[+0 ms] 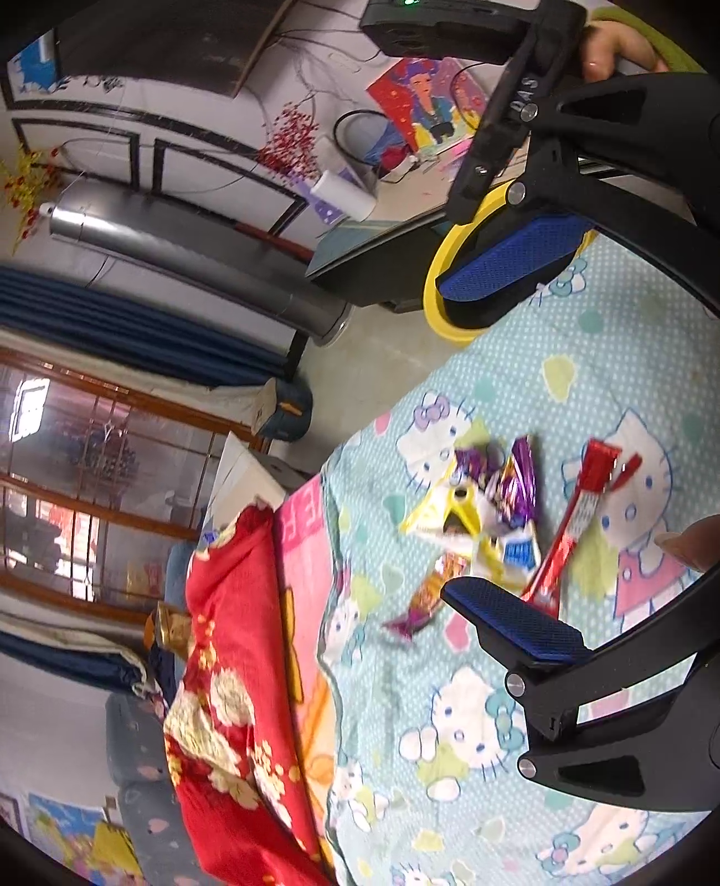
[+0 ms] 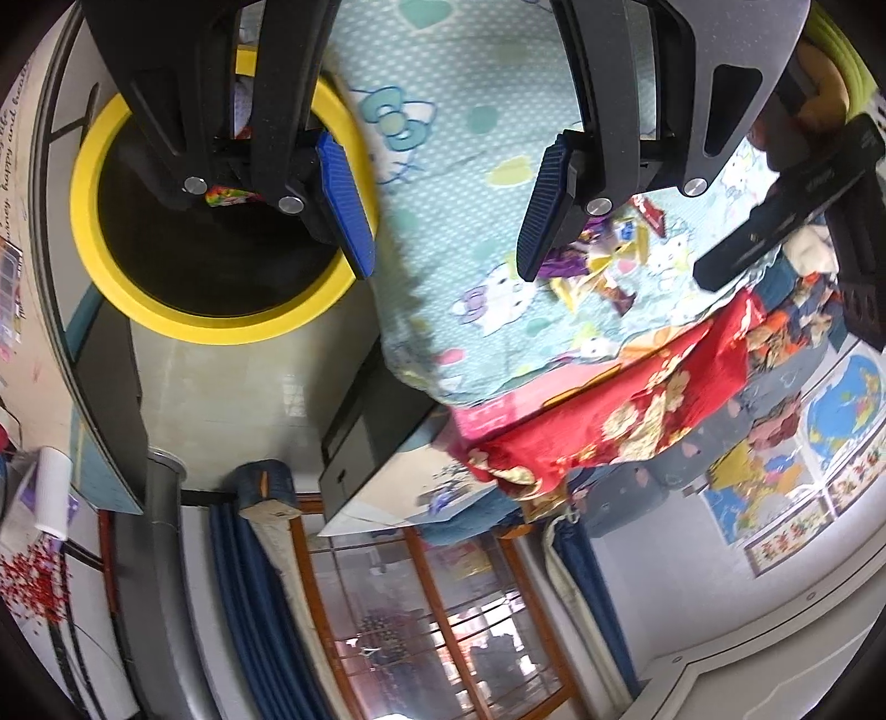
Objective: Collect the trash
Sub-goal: 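Move both open tools back over the remaining wrappers on the bed, then grasp the red candy wrapper with the left tool while the right tool grasps the purple wrapper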
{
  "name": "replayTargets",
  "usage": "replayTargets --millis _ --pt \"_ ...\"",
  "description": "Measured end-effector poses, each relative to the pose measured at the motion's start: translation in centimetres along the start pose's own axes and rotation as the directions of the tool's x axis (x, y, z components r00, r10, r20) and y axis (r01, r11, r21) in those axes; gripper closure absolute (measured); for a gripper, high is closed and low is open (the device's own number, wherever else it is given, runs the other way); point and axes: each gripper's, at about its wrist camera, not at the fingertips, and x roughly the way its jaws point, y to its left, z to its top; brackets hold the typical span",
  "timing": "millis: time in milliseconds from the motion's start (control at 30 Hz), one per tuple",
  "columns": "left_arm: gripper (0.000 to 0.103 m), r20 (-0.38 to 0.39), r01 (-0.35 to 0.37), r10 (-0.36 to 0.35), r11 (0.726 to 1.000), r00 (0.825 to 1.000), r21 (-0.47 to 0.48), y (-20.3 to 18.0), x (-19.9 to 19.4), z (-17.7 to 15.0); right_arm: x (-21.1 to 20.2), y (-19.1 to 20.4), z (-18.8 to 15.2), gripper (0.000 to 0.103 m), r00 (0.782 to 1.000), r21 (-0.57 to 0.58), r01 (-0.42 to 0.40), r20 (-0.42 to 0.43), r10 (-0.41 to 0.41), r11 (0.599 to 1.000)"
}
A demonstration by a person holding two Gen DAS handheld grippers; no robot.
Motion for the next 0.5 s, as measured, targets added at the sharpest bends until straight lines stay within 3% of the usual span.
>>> replayTargets --millis 500 --pt "0.011 -0.001 -0.078 0.078 0.991 0.997 -0.105 5.3 -1.3 0.0 2.3 5.6 -1.9 0.051 0.996 -0.103 -0.069 -0.070 0.062 0.992"
